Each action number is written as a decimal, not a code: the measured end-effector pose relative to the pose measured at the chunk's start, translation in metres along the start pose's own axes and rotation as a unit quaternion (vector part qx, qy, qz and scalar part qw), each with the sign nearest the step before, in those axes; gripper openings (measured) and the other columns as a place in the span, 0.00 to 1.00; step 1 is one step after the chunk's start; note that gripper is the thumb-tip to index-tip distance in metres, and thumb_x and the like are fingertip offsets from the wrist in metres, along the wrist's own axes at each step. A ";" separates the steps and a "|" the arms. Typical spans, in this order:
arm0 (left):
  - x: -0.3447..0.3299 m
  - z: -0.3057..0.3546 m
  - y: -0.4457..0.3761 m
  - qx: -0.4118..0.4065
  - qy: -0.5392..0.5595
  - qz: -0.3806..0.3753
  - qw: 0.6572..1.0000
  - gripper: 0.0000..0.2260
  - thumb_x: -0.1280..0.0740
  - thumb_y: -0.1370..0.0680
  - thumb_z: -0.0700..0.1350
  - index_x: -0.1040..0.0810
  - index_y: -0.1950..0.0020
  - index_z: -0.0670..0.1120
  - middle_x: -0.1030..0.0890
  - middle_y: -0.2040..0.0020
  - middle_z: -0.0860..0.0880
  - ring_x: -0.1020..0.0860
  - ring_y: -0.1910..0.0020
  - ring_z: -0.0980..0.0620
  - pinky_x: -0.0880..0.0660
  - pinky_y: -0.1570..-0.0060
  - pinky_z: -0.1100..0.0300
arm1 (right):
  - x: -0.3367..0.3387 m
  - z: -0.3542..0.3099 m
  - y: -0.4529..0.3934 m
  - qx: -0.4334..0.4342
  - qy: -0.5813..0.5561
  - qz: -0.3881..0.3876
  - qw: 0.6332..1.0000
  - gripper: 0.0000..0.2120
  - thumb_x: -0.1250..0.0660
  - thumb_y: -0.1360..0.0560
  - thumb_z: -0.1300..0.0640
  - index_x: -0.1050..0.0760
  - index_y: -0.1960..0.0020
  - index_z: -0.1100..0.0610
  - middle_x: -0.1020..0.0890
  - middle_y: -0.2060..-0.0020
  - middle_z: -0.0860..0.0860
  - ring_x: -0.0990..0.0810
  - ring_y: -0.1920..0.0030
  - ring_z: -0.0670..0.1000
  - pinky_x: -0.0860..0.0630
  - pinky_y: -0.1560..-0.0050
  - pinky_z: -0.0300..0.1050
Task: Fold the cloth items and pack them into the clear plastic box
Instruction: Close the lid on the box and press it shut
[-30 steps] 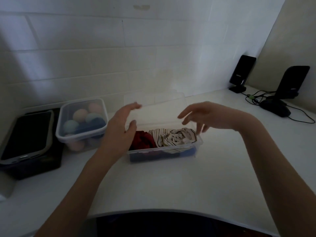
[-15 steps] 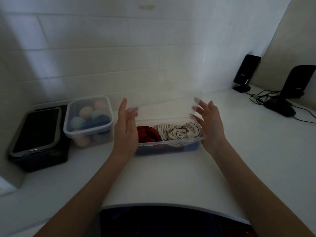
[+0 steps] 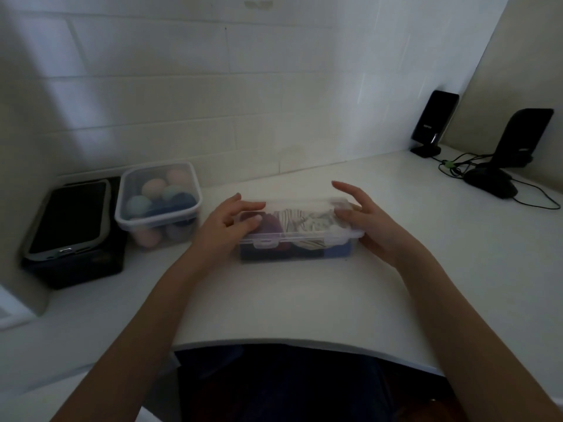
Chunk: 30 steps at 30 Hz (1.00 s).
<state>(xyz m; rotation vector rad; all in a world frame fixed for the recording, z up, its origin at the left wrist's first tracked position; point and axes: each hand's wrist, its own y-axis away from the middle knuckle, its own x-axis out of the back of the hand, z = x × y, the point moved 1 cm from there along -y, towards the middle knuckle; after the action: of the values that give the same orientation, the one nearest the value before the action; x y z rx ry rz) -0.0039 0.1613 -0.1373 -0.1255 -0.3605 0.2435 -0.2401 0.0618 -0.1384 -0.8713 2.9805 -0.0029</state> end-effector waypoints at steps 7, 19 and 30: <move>0.001 0.002 0.002 -0.009 -0.037 -0.013 0.999 0.12 0.34 0.24 0.41 0.23 0.43 0.53 0.35 0.28 0.47 0.36 0.29 0.54 0.39 0.32 0.59 | 0.003 -0.002 0.000 0.003 0.018 -0.027 0.999 0.17 0.37 0.23 0.62 0.28 0.35 0.55 0.19 0.44 0.58 0.18 0.46 0.56 0.20 0.47 0.44; -0.007 0.003 0.003 -0.210 -0.478 -0.085 0.849 0.39 0.58 0.30 0.70 0.38 0.27 0.49 0.35 0.27 0.40 0.39 0.26 0.41 0.49 0.28 0.52 | -0.037 0.007 0.010 0.226 0.609 0.119 0.751 0.26 0.49 0.26 0.40 0.26 0.35 0.49 0.23 0.35 0.50 0.29 0.31 0.50 0.40 0.29 0.49; -0.042 0.030 -0.009 0.012 -0.638 -0.082 0.766 0.28 0.50 0.19 0.55 0.59 0.24 0.48 0.50 0.25 0.30 0.48 0.26 0.31 0.48 0.28 0.43 | -0.051 0.009 -0.015 0.221 0.664 0.052 0.712 0.27 0.53 0.25 0.42 0.32 0.30 0.48 0.27 0.31 0.51 0.30 0.30 0.56 0.37 0.30 0.51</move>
<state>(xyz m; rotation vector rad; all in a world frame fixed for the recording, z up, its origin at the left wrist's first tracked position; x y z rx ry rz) -0.0507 0.1446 -0.1215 0.1271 -1.7364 0.1244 -0.1884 0.0766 -0.1450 -0.7629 3.7243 -2.0875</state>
